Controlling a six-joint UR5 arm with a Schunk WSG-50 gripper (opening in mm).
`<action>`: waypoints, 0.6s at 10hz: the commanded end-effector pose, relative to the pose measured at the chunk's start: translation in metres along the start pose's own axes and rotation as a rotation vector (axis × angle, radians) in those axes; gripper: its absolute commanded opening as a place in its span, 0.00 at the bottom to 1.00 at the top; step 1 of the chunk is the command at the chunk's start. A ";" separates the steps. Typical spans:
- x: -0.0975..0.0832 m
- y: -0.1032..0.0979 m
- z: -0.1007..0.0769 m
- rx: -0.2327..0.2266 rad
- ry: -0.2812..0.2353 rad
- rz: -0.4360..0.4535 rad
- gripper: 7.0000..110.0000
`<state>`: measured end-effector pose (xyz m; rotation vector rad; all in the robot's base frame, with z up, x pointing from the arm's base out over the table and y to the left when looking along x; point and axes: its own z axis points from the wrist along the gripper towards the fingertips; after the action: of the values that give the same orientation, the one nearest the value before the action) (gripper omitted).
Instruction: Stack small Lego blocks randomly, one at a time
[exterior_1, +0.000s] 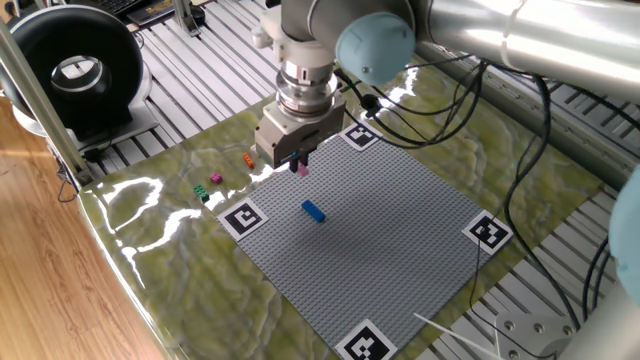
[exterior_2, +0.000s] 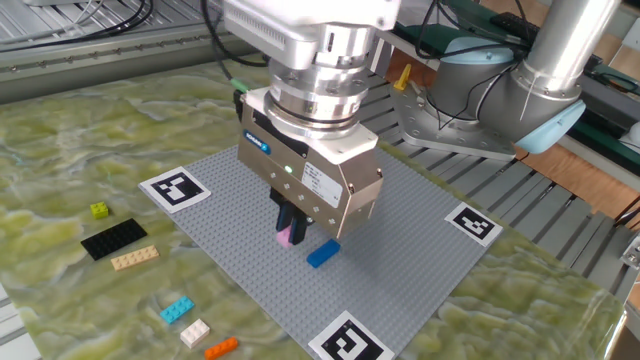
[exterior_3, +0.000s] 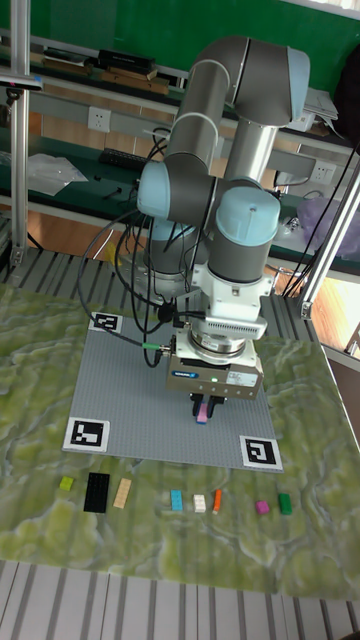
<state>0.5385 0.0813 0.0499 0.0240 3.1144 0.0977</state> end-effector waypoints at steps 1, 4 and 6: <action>0.009 0.005 0.001 -0.024 -0.001 0.010 0.00; 0.008 0.000 -0.001 -0.009 0.010 -0.015 0.00; 0.009 0.002 -0.001 -0.015 0.014 -0.041 0.00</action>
<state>0.5304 0.0812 0.0492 -0.0141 3.1223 0.1012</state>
